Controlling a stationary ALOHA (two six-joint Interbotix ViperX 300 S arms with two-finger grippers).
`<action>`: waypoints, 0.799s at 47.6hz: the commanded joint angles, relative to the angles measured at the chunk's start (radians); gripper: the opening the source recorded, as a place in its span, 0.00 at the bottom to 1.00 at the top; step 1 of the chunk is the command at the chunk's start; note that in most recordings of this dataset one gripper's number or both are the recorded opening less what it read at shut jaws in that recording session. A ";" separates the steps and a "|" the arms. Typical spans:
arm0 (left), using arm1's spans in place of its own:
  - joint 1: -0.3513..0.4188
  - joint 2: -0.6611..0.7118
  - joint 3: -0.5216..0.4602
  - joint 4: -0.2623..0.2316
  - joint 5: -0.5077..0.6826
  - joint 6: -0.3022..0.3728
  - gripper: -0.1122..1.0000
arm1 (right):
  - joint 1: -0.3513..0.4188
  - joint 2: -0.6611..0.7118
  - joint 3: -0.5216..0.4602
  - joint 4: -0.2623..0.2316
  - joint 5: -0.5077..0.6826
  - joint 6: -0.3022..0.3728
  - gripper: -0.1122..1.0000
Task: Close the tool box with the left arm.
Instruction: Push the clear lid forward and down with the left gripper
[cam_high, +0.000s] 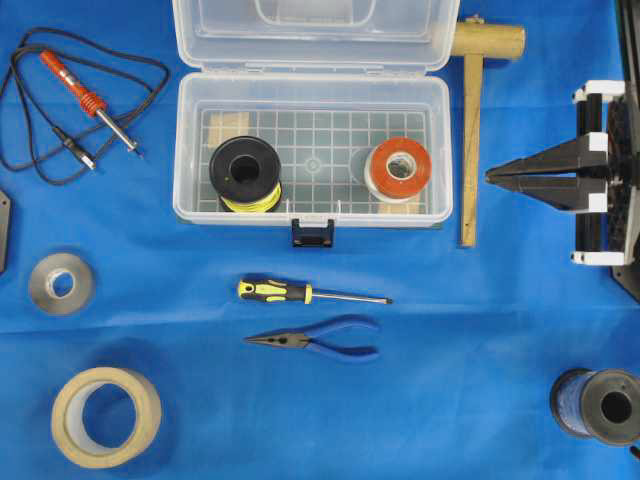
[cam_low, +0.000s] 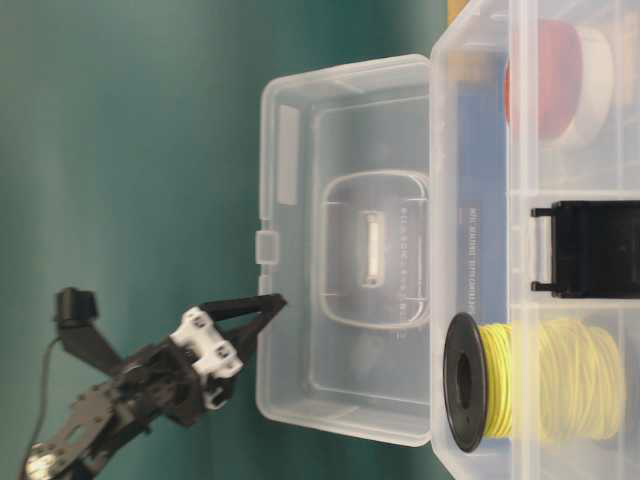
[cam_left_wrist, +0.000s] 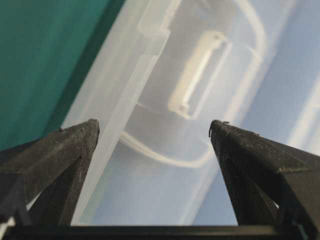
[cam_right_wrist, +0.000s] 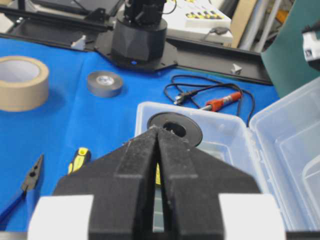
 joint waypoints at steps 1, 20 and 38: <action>-0.080 -0.041 0.002 -0.006 0.046 -0.005 0.93 | -0.002 0.003 -0.009 -0.002 -0.005 0.000 0.10; -0.219 -0.198 0.095 -0.011 0.098 -0.057 0.93 | -0.002 0.005 -0.009 -0.003 -0.006 0.000 0.10; -0.414 -0.298 0.239 -0.014 0.058 -0.178 0.93 | -0.002 0.005 -0.011 -0.003 -0.015 0.000 0.10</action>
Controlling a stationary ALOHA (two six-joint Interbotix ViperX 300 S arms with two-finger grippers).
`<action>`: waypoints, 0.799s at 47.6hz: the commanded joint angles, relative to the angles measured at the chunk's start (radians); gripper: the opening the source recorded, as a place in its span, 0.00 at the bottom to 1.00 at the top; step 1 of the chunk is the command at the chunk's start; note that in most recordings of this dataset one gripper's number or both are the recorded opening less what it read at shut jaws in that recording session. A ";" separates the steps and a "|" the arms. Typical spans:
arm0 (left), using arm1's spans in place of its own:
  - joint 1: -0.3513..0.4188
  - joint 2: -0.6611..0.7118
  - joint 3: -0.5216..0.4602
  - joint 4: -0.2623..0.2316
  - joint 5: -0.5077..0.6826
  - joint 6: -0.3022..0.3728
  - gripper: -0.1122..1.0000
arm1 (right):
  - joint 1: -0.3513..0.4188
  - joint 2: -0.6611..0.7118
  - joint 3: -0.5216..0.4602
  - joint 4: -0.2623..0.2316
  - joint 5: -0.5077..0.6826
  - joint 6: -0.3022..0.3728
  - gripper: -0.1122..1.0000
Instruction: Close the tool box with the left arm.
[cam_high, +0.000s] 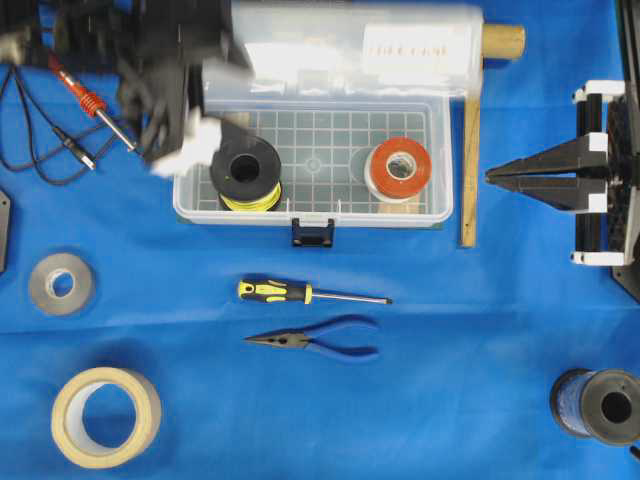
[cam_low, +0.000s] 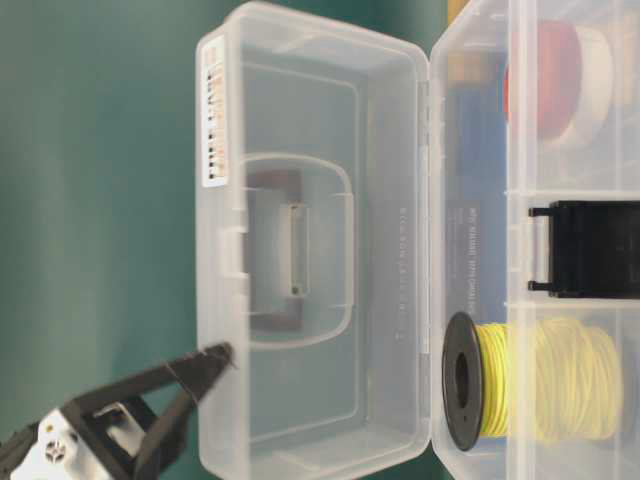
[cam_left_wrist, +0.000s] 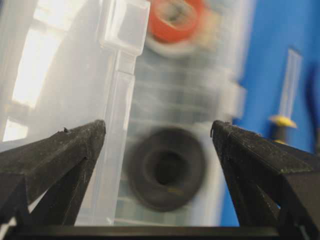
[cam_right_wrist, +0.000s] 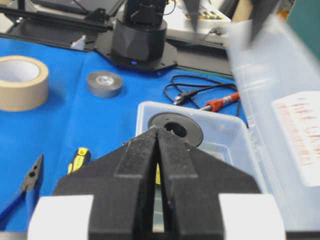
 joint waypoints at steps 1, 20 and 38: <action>-0.037 -0.021 0.020 0.005 -0.018 -0.044 0.93 | -0.002 0.002 -0.009 -0.003 -0.014 0.000 0.10; -0.249 -0.069 0.069 -0.003 -0.014 -0.192 0.92 | -0.002 -0.005 -0.011 -0.012 -0.018 0.000 0.10; -0.239 -0.298 0.201 0.014 -0.250 -0.130 0.92 | 0.000 -0.025 -0.014 -0.014 -0.014 0.000 0.10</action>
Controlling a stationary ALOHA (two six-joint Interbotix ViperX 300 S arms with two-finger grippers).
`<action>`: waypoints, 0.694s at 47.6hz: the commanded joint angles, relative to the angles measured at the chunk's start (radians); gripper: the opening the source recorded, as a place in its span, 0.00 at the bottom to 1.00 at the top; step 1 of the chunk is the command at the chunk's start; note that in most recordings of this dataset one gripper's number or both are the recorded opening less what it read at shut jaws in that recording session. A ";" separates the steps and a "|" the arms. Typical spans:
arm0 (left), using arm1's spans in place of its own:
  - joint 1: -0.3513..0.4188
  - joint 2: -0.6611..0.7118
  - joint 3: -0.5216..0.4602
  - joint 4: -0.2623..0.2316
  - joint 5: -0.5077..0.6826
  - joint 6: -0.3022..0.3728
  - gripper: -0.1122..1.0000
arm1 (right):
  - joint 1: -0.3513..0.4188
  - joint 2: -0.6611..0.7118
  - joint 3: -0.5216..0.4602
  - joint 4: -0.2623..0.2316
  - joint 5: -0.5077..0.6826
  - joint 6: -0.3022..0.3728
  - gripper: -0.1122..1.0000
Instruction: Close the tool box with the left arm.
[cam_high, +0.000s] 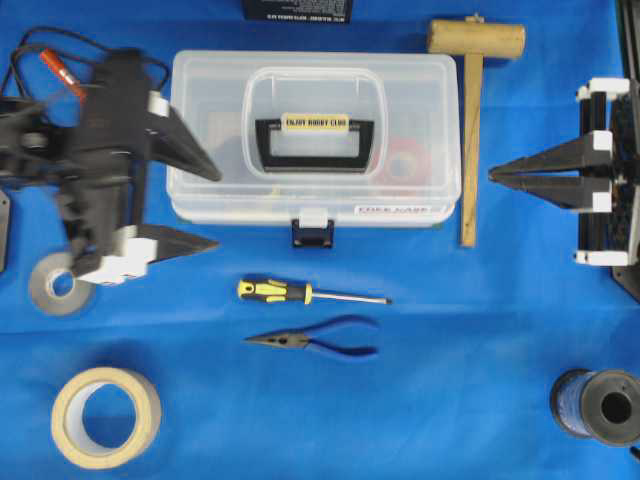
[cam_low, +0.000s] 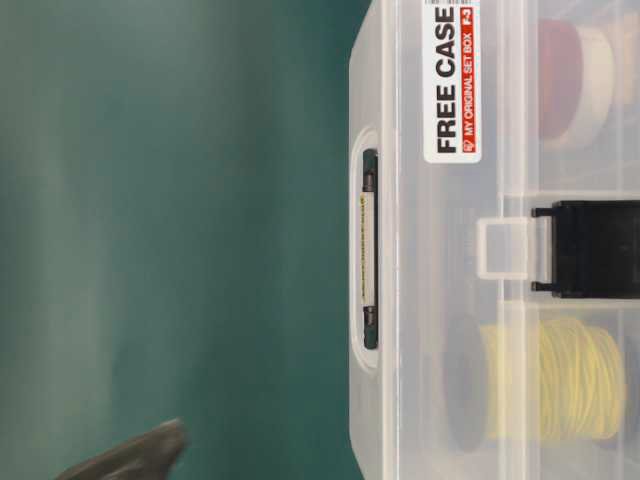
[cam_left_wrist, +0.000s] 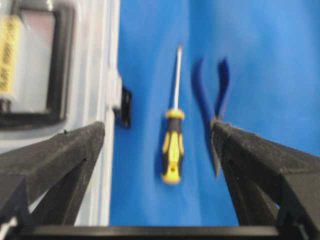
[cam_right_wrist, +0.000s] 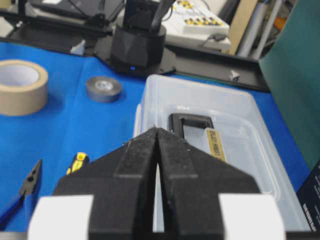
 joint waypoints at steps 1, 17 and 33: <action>0.011 -0.110 0.054 0.003 -0.104 0.025 0.92 | -0.002 -0.009 -0.015 -0.002 -0.009 0.000 0.10; 0.069 -0.503 0.394 0.002 -0.383 0.043 0.90 | -0.002 -0.028 -0.017 -0.002 -0.008 0.000 0.10; 0.072 -0.776 0.741 -0.006 -0.560 0.038 0.90 | -0.002 -0.028 -0.015 -0.002 -0.008 0.000 0.10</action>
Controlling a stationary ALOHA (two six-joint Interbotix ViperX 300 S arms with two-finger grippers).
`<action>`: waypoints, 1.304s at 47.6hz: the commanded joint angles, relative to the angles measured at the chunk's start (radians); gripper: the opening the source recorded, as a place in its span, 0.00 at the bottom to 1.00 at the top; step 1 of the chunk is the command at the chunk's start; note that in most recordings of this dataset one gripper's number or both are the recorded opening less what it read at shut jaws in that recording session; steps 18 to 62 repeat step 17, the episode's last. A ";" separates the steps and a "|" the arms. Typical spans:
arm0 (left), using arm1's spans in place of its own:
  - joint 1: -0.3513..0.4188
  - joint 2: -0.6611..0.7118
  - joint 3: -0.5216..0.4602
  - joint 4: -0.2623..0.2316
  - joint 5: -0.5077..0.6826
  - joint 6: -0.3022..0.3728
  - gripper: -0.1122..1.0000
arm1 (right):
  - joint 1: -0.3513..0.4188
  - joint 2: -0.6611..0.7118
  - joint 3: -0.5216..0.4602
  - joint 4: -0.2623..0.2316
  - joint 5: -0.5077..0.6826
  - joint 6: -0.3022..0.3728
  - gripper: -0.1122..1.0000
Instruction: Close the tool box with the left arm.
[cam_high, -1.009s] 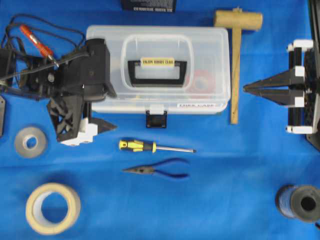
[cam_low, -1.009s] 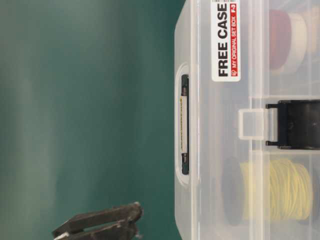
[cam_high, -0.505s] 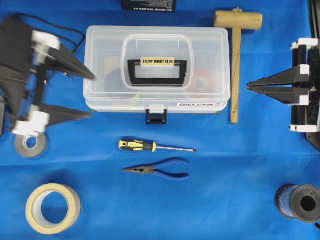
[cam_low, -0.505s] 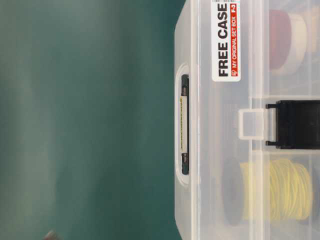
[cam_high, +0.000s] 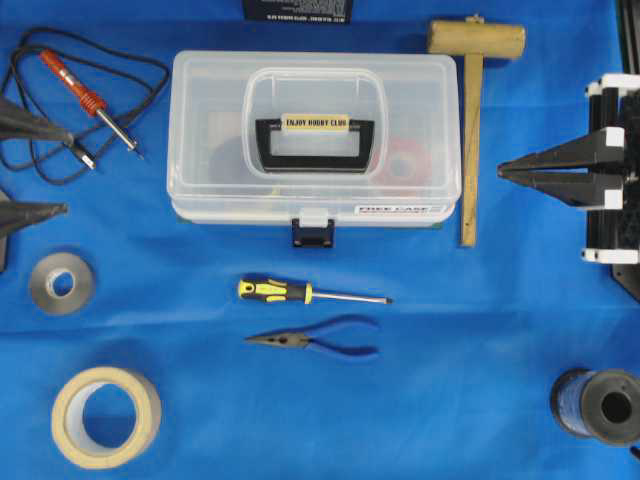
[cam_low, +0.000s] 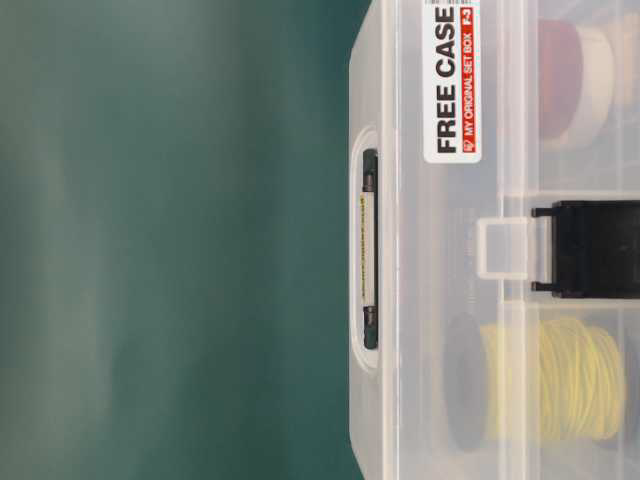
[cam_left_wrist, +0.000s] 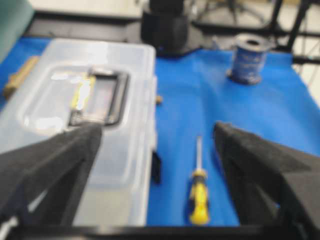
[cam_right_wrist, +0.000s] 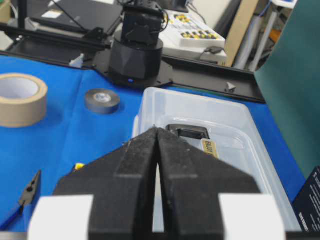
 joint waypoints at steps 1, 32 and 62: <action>0.002 -0.031 0.049 -0.003 -0.031 -0.005 0.90 | -0.002 0.003 -0.015 -0.002 -0.006 0.000 0.10; 0.000 -0.032 0.135 -0.006 -0.049 -0.012 0.90 | -0.002 0.005 -0.015 -0.002 -0.006 0.000 0.10; 0.000 -0.032 0.135 -0.006 -0.049 -0.012 0.90 | -0.002 0.005 -0.015 -0.002 -0.006 0.000 0.10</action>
